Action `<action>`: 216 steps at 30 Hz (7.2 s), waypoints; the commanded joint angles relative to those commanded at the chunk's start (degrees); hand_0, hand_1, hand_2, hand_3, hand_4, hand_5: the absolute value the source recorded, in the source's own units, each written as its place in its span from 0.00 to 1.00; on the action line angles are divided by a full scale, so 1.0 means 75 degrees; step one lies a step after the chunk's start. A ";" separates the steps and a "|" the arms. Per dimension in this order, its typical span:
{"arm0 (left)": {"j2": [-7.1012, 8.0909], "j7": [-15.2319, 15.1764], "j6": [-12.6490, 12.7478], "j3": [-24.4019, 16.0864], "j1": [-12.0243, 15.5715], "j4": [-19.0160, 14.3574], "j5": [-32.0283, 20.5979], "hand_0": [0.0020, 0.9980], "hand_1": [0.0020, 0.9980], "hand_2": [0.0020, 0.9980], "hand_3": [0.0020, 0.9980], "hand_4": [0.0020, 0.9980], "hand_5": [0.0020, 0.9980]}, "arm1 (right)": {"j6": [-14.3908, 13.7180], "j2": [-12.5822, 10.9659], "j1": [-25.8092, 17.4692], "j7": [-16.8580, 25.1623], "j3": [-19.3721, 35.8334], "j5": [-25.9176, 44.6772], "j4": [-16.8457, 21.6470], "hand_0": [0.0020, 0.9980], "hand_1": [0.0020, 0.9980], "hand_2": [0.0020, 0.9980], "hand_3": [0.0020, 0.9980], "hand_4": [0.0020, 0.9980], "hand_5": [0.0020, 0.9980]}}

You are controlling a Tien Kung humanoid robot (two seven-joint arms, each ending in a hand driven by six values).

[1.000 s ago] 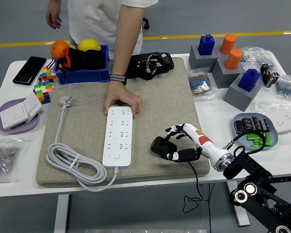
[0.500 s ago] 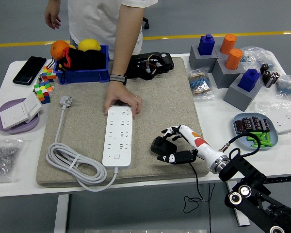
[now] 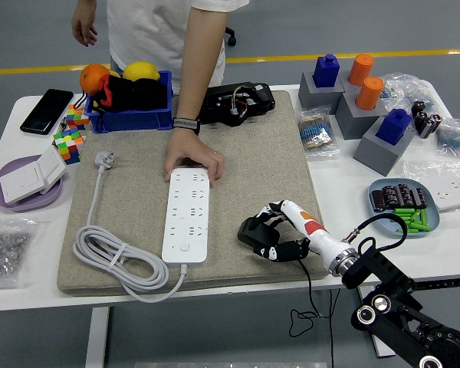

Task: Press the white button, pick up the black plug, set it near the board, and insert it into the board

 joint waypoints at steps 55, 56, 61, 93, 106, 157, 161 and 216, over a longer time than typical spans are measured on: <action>-0.0036 -0.0019 0.0014 -0.0024 -0.0022 0.0000 -0.0033 0.65 0.64 0.64 0.69 0.58 0.03 | -0.0178 0.0072 0.0125 0.0241 -0.0210 0.0079 -0.0457 0.56 0.56 0.59 0.51 0.90 0.00; -0.0035 -0.0018 0.0014 -0.0025 -0.0021 0.0000 -0.0035 0.65 0.64 0.64 0.69 0.58 0.03 | -0.0199 0.0073 0.0126 0.0249 -0.0215 0.0061 -0.0456 0.56 0.56 0.59 0.51 0.90 0.00; -0.0036 -0.0020 0.0015 -0.0019 -0.0024 0.0000 -0.0047 0.65 0.64 0.64 0.69 0.58 0.03 | -0.0311 0.0074 0.0140 0.0319 -0.0254 0.0002 -0.0451 0.56 0.57 0.59 0.52 0.90 0.00; 0.0031 0.0001 -0.0027 0.0064 -0.0040 0.0000 0.0027 0.65 0.65 0.64 0.69 0.58 0.03 | -0.0498 0.0060 0.0186 0.0772 -0.0413 0.0216 -0.0656 0.53 0.50 0.53 0.50 0.86 0.00; 0.0014 0.0002 -0.0018 0.0025 0.0017 0.0000 0.0023 0.65 0.64 0.64 0.69 0.58 0.03 | -0.0379 0.0101 0.0149 0.0698 -0.0490 0.0206 -0.0712 0.53 0.52 0.55 0.53 0.90 0.00; 0.0077 -0.0007 0.0027 -0.0015 -0.0044 0.0000 -0.0107 0.65 0.64 0.64 0.69 0.58 0.02 | 0.0468 -0.0325 0.2815 -0.0264 -0.2048 0.0130 0.0421 0.52 0.51 0.53 0.50 0.86 0.00; 0.0087 -0.0008 0.0026 -0.0021 -0.0048 0.0000 -0.0102 0.65 0.64 0.64 0.69 0.58 0.02 | 0.0457 0.0001 0.3047 -0.0306 -0.2169 -0.0101 0.0220 0.52 0.51 0.53 0.50 0.86 0.00; 0.0097 -0.0005 0.0027 -0.0051 -0.0030 0.0000 -0.0069 0.65 0.64 0.64 0.69 0.58 0.04 | 0.0247 0.0770 0.3405 -0.0508 -0.2687 -0.1031 -0.1020 0.52 0.50 0.52 0.50 0.85 0.00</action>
